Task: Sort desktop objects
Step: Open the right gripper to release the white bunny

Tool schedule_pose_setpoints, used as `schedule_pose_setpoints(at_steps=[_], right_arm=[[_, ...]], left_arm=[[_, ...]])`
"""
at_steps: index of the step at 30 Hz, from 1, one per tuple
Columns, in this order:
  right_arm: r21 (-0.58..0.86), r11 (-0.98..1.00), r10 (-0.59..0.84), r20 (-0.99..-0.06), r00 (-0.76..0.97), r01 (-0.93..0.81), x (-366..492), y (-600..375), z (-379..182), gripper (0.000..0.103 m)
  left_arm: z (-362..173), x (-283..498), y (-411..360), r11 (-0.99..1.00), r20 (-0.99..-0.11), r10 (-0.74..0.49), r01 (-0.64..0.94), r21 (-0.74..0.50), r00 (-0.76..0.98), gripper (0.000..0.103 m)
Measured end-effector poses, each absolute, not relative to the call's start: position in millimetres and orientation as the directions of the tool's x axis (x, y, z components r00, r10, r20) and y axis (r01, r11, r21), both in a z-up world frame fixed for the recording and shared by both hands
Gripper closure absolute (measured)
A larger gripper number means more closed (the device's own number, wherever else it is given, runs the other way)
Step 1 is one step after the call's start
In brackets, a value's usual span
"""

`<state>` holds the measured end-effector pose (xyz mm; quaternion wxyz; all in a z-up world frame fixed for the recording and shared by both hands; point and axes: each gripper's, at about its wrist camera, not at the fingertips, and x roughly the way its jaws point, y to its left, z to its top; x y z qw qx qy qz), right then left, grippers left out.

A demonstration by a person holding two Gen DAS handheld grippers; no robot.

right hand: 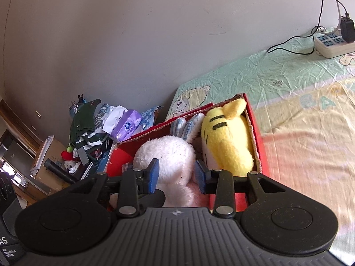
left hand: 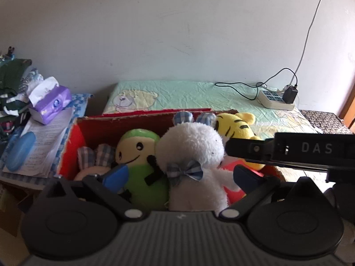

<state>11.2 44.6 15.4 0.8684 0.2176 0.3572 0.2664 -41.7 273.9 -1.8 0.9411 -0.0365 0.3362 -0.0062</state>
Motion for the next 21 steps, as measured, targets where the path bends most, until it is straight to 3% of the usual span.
schedule_pose_setpoints(at_steps=[8,21], right_arm=[[0.479,0.819,0.556,-0.52,0.649,-0.317,-4,9,31,0.061],[0.412,0.868,0.481,-0.553,0.68,-0.279,-19,-77,33,0.06]], left_arm=[[8,-47,228,0.996,-0.662,0.069,-0.092,-0.001,0.746,0.001],[3,-56,137,0.993,-0.721,0.077,-0.116,-0.005,0.689,0.001]])
